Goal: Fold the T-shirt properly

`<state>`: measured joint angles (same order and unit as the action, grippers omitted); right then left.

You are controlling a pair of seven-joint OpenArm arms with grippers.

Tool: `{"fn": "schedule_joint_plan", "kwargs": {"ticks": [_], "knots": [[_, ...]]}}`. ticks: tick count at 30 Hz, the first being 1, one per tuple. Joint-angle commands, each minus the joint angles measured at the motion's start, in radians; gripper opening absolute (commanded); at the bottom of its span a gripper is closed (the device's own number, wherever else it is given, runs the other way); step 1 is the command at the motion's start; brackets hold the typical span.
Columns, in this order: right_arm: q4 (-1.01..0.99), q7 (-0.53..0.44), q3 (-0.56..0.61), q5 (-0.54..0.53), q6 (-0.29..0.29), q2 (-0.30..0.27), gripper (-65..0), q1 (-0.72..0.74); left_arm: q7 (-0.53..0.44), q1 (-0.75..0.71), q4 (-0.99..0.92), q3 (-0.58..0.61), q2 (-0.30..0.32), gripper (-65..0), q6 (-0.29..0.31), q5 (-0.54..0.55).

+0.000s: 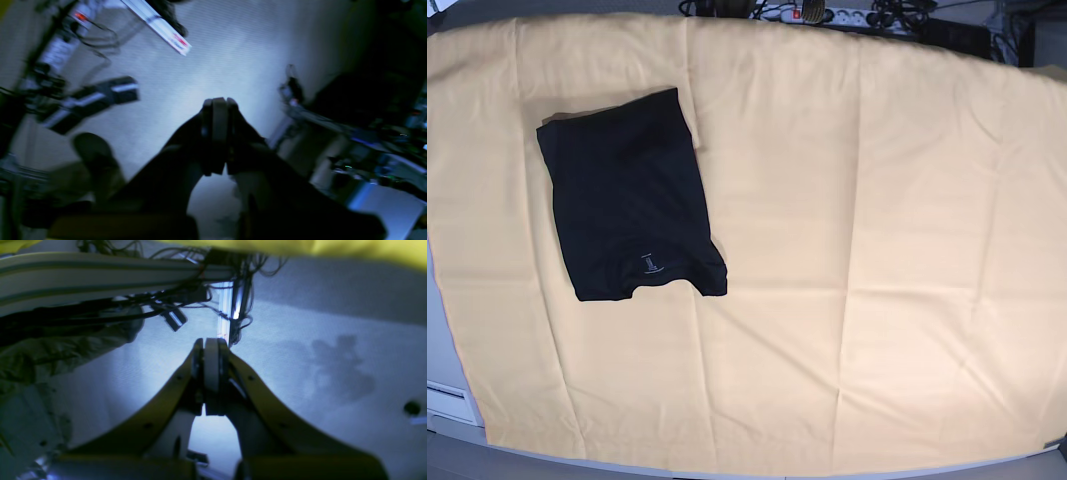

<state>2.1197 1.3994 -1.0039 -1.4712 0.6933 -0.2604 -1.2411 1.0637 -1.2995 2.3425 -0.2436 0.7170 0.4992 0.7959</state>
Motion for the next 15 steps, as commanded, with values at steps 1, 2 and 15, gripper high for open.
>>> {"fn": "schedule_joint_plan", "kwargs": {"ticks": [1, 2, 15], "knots": [[-0.008, -0.003, -0.006, -0.012, 0.005, -0.006, -65.0, -0.026, -0.008, -0.010, 0.014, -0.004, -0.008, -65.0, 0.003, -0.007], [-0.023, -0.003, 0.000, -0.012, 0.005, -0.008, -65.0, -0.031, -0.008, -0.010, 0.014, -0.004, -0.023, -65.0, 0.003, -0.026], [-0.325, -0.174, 0.481, 0.267, 0.005, -0.157, -65.0, 0.038, -0.115, 0.174, -0.435, 0.122, -0.089, -65.0, 0.003, -0.066]]}}
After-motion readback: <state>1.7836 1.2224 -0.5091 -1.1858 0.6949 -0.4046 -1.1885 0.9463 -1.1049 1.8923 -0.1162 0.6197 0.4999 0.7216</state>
